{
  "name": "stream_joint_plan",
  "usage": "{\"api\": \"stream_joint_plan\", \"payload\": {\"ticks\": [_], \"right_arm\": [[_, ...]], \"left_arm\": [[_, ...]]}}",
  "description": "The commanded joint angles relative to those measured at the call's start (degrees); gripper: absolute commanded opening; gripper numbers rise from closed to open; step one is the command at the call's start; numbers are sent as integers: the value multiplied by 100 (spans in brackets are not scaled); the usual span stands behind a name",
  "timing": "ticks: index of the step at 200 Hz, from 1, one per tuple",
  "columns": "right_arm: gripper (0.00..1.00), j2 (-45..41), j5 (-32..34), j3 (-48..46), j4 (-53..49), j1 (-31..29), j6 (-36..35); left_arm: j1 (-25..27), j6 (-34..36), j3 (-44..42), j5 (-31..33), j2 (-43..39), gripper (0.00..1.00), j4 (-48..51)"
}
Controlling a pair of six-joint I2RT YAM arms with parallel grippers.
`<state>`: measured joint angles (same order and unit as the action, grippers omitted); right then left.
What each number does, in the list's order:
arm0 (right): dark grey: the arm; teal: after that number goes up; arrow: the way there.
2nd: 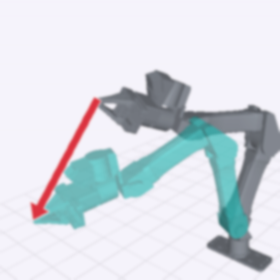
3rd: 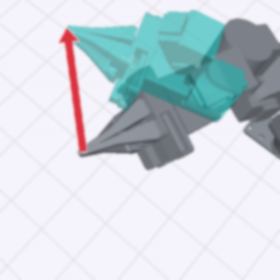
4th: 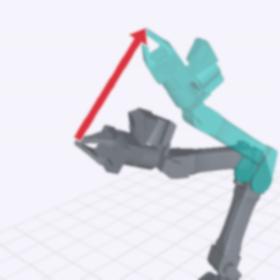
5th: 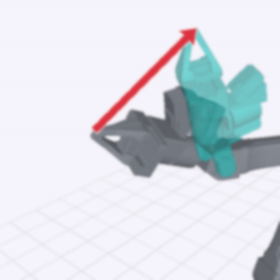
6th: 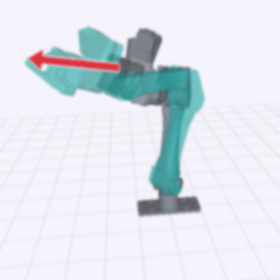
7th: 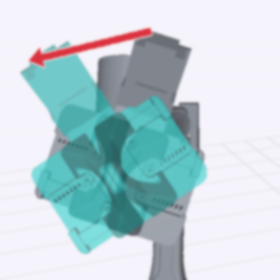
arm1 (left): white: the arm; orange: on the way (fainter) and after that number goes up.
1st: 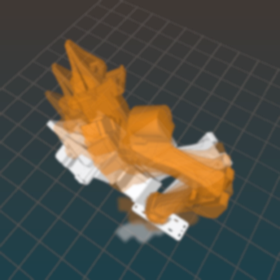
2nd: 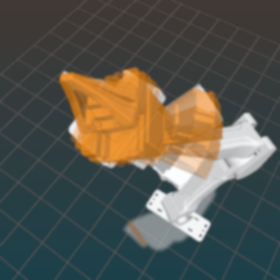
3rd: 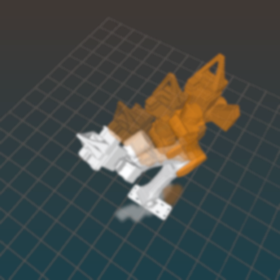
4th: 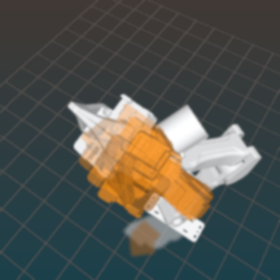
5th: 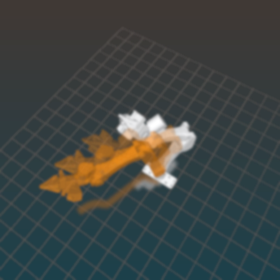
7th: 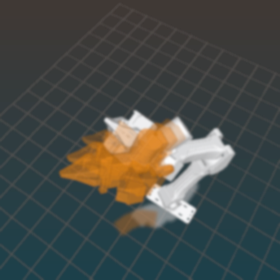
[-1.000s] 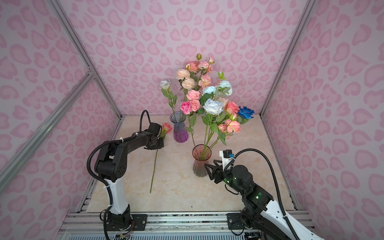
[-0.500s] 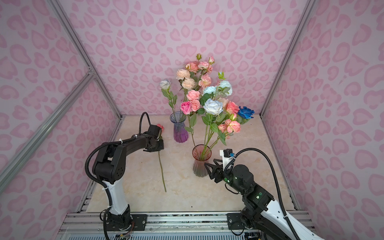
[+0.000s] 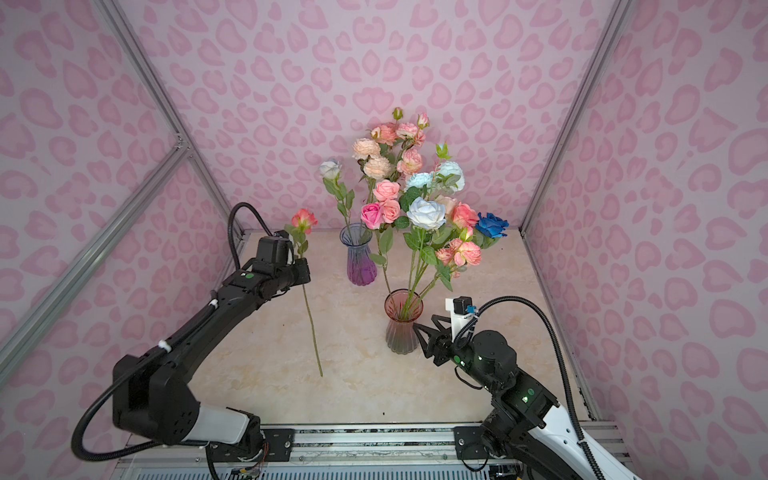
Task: Arrange the flowers into the vase
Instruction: 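Lift the pink rose and lower its stem into the pink-grey vase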
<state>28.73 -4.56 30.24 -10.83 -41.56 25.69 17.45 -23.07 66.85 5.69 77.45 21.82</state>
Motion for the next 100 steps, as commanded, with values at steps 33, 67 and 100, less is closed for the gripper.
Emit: {"api": "stream_joint_plan", "payload": {"ticks": [33, 67, 100], "right_arm": [[66, 67, -290, 52, -24, 4, 170], [66, 292, -1088, 121, 302, 5, 450], [66, 400, -927, 389, -200, 7, 233]], "left_arm": [[719, 137, -876, 358, -2467, 3, -2341], [1194, 92, -1313, 219, -3236, 3, -3982], [1844, 513, -1084, 107, -3023, 3, -4919]]}}
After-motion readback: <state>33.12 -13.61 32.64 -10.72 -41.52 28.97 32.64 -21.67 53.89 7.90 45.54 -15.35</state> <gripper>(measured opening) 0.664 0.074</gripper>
